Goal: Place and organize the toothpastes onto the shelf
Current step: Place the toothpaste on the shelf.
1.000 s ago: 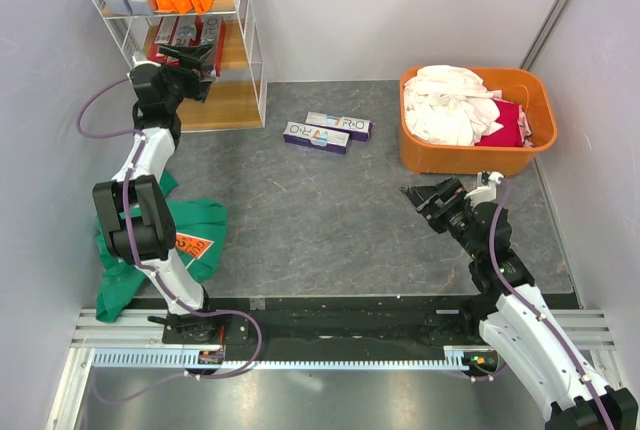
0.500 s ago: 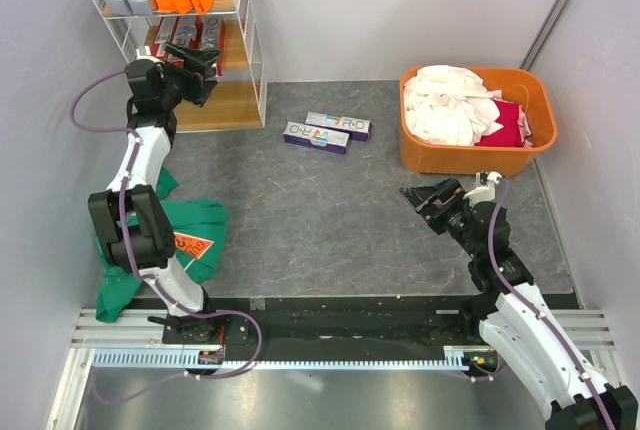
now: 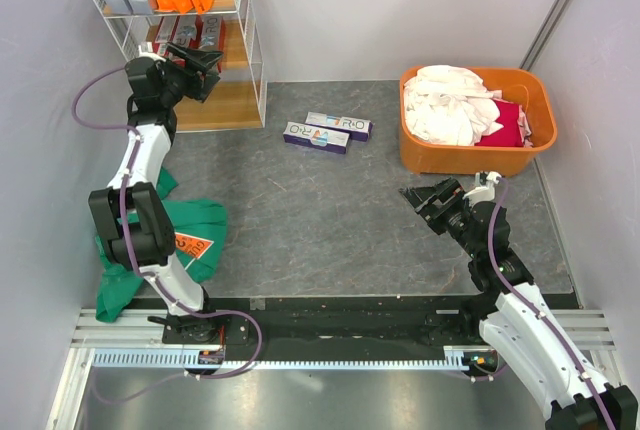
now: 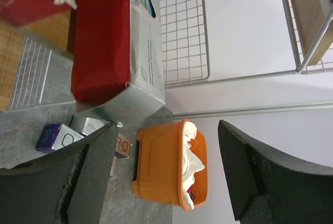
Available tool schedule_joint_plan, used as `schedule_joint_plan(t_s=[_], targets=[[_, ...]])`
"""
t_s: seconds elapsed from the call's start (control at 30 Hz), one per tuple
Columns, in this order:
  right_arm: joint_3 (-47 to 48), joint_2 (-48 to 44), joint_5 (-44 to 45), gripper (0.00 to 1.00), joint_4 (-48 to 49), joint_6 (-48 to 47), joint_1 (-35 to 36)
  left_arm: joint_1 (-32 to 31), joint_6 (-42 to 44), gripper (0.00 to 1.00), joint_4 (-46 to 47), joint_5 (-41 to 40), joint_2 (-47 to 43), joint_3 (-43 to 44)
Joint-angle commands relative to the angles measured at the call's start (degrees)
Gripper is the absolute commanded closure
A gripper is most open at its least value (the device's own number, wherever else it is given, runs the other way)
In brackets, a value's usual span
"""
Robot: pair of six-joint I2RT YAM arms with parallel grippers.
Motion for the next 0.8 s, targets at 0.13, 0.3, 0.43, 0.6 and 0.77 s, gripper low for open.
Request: schedule_joint_plan(t_s=[0.13, 0.3, 0.43, 0.6, 0.77], targets=[[0.93, -0.19, -0.54, 0.02, 0.71, -0.95, -0.14, 0.33, -0.68, 0.19, 2.17, 1.40, 7.41, 10.06], [0.93, -0.10, -0.63, 0.02, 0.71, -1.12, -0.14, 0.24, -0.42, 0.19, 2.25, 2.89, 8.91, 11.31], [0.84, -0.10, -0.27, 0.02, 0.71, -1.47, -0.14, 0.24, 0.89, 0.18, 6.56, 2.63, 2.26, 1.84], [0.76, 1.21, -0.27, 0.02, 0.71, -1.83, -0.23, -0.55, 4.14, 0.13, 9.82, 3.68, -5.93, -9.24], [1.11, 2.62, -0.54, 0.02, 0.71, -2.26, -0.23, -3.54, 12.74, 0.08, 6.75, 3.60, -13.32, -16.12]])
